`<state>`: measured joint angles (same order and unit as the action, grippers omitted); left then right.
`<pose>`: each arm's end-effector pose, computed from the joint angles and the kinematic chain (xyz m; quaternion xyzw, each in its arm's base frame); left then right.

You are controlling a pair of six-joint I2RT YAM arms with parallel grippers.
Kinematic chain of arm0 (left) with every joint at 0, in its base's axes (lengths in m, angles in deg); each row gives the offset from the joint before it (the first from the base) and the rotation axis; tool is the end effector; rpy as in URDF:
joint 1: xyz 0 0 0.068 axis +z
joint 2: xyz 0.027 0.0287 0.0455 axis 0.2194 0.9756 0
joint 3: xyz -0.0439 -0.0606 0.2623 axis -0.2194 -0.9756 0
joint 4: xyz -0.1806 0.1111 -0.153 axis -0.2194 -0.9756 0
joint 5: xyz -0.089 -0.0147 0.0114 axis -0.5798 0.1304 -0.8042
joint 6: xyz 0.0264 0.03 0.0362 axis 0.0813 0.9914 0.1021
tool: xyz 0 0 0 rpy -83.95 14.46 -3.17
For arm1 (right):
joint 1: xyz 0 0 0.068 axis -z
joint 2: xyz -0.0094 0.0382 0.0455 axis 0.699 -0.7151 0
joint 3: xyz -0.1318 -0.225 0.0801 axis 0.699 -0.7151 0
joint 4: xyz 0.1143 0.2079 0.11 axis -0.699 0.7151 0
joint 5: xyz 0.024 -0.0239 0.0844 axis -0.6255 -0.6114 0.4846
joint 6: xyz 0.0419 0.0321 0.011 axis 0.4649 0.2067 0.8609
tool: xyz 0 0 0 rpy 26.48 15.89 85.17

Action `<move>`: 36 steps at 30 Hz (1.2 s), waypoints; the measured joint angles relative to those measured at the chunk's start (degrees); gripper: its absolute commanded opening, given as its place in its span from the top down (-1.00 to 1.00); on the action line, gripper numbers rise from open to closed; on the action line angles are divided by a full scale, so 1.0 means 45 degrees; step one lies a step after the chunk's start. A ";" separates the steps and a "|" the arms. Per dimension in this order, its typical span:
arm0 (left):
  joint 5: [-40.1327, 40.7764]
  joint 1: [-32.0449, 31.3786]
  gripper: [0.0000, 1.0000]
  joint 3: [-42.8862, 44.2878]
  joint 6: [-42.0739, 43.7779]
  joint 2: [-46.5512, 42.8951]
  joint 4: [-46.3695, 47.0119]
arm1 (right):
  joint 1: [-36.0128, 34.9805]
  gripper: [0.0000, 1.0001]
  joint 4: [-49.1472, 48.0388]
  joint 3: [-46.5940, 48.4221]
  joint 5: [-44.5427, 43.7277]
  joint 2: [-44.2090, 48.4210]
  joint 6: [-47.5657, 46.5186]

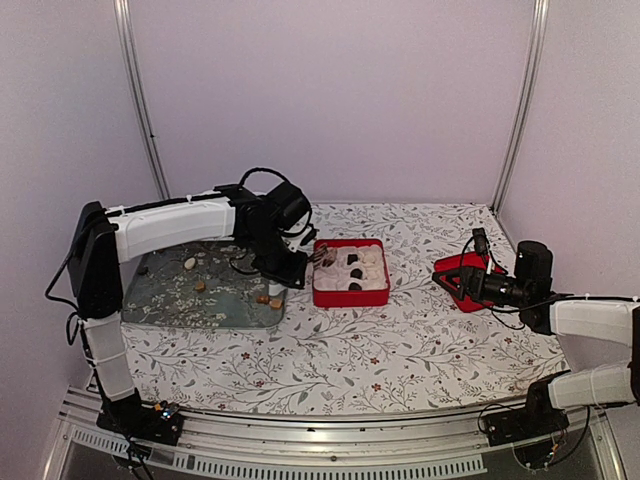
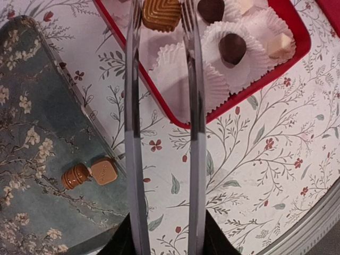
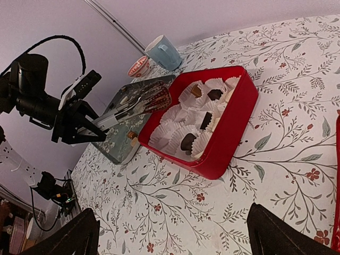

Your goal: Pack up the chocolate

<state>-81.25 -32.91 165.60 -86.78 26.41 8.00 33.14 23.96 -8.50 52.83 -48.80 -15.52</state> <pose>0.2801 -0.2868 0.2438 0.2338 0.9555 -0.1035 0.1475 0.2149 0.0672 0.1892 -0.1201 0.7829 0.4460 0.4169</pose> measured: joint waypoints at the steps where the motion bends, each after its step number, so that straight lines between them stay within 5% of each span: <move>1: 0.0024 0.0000 0.34 0.0005 0.0015 0.0000 0.0000 | 0.0000 -0.98 0.0005 0.0000 0.0000 -0.0005 0.0000; 22: -0.0024 0.0262 0.32 -0.0500 -0.0233 -0.0991 0.0083 | 0.0000 -0.98 -0.0049 0.0000 0.0000 -0.0010 0.0005; 36: -0.0831 0.3837 0.32 -0.4828 -0.1559 -0.5809 0.0049 | 0.0000 -0.98 -0.0452 0.0000 0.0204 -0.0243 0.0097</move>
<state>-84.99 -15.64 143.88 -93.80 0.27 8.22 33.14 21.92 -8.50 53.75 -49.90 -15.09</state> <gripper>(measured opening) 0.342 0.990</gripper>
